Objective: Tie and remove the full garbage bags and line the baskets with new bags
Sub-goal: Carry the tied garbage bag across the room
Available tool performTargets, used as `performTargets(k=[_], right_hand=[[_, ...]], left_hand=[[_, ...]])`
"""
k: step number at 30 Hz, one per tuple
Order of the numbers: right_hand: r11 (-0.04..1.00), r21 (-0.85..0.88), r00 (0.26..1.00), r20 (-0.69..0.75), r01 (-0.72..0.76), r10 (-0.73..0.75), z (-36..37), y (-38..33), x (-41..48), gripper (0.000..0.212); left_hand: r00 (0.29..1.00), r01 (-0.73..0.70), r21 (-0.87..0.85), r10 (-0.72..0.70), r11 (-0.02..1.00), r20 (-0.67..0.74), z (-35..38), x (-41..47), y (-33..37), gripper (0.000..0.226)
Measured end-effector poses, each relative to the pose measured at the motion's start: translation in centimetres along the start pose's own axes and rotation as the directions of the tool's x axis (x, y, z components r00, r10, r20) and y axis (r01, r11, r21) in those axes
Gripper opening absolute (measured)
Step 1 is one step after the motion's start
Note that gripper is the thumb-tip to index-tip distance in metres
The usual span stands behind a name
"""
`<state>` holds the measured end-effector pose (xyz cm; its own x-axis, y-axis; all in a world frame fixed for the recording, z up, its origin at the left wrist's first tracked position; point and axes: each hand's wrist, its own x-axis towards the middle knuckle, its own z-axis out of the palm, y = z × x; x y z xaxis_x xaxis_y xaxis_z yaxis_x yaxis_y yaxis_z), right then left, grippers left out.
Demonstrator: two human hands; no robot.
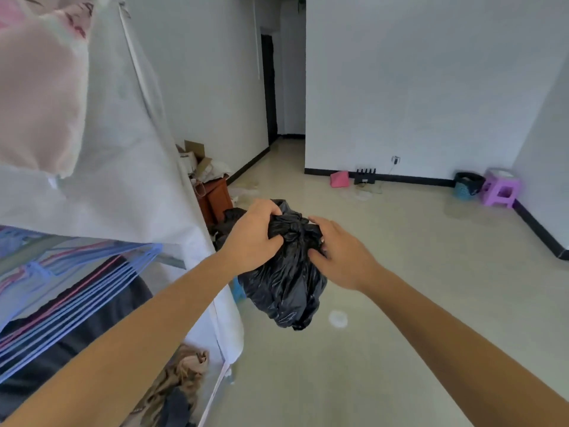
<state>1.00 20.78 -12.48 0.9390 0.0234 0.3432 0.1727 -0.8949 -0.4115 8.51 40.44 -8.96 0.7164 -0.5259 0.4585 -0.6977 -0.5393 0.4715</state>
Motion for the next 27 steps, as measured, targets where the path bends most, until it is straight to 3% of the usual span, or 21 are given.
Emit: performTargets(k=[5,11,22,27], right_hand=[[0.995,0.054,0.997,0.008,-0.078,0.078,2.5,10.8,11.4,0.062],[0.981,0.165,0.993,0.078,-0.098,0.086,4.3,22.5,26.6,0.069],[0.998,0.043,0.998,0.054,0.037,-0.04,12.3,33.5,59.9,0.066],[0.999,-0.029,0.996,0.086,0.018,-0.016,15.8,39.1,74.0,0.064]], left_hand=[[0.996,-0.046,-0.017,0.047,0.999,0.078,7.5,13.6,-6.1,0.032],[0.993,0.008,-0.035,-0.004,0.999,0.115,14.6,30.2,-13.3,0.034],[0.995,0.099,-0.026,-0.099,0.995,-0.011,18.1,56.1,-34.7,0.039],[0.993,0.116,-0.054,-0.114,0.992,0.037,21.3,68.5,-44.6,0.037]])
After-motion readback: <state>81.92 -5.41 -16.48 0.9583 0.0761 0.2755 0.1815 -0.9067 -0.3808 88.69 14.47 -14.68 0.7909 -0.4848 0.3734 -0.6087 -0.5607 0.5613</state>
